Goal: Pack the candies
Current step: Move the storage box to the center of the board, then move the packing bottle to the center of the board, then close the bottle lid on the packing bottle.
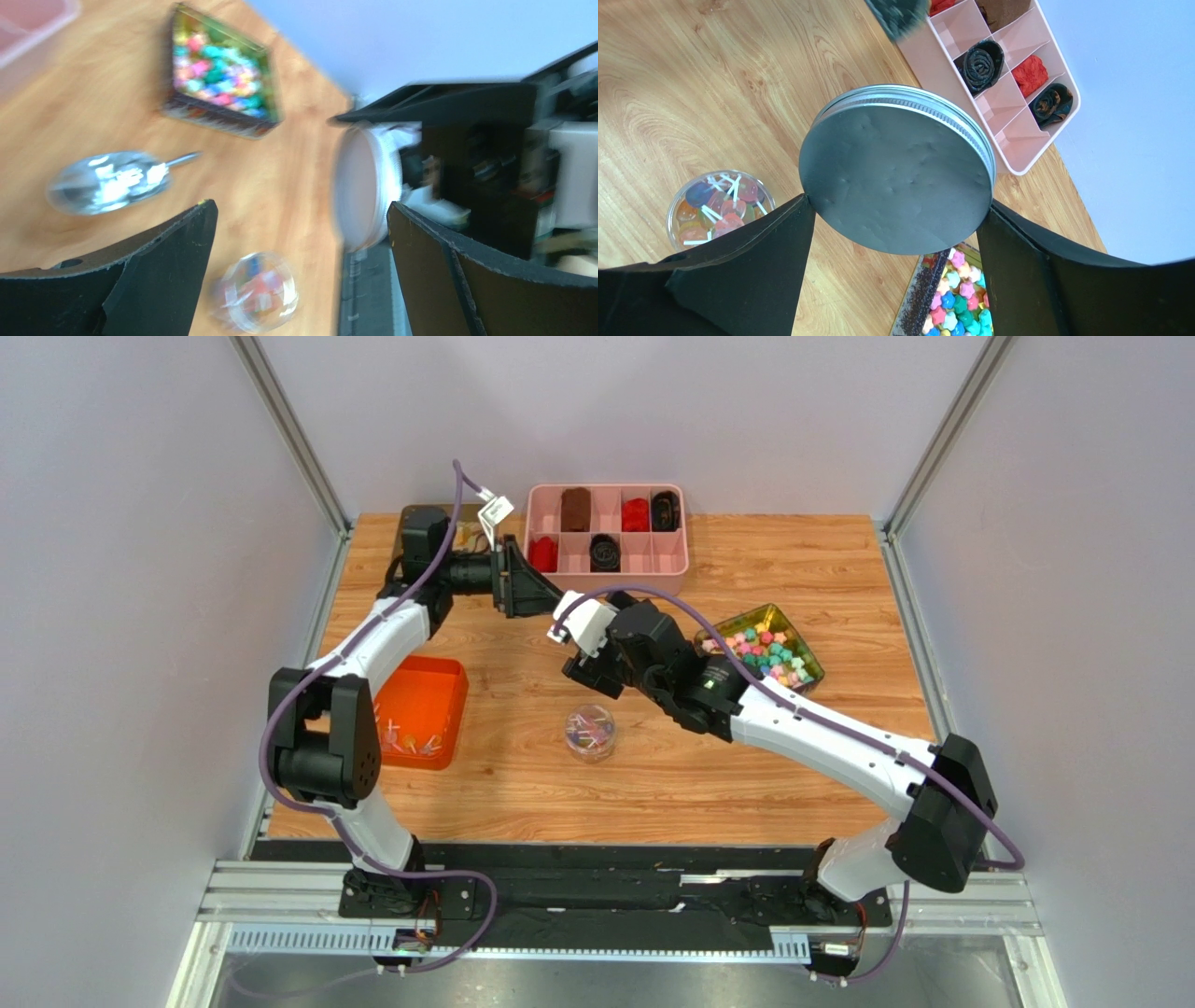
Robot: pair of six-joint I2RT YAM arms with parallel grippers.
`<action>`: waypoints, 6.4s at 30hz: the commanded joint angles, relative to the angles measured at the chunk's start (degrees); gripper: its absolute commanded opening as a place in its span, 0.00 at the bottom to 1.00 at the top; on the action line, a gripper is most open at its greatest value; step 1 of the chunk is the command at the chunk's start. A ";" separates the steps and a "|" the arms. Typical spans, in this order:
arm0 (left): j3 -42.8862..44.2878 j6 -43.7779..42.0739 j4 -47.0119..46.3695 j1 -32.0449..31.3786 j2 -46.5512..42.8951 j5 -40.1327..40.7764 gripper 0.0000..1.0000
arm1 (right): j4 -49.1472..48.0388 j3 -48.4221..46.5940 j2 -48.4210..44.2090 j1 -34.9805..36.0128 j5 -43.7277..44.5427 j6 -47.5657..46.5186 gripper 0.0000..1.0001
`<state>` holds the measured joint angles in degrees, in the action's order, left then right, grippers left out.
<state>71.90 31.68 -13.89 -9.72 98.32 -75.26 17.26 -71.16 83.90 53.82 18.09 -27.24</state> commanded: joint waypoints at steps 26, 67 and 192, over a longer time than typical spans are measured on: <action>-49.48 -36.43 -24.16 -9.62 -24.15 24.11 0.99 | 6.39 -2.58 -7.26 -10.14 -7.19 -0.35 0.41; -47.38 -37.57 -56.24 -30.54 7.75 41.60 0.89 | 15.96 1.54 -10.59 -17.61 -15.88 -0.71 0.43; -40.70 -43.28 -73.74 -39.85 19.62 51.53 0.88 | 31.96 5.15 5.75 -19.63 -32.50 7.82 0.54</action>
<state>30.24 -9.34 -76.18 -49.47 117.27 -26.24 47.81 -63.40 88.36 34.30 -13.56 -22.70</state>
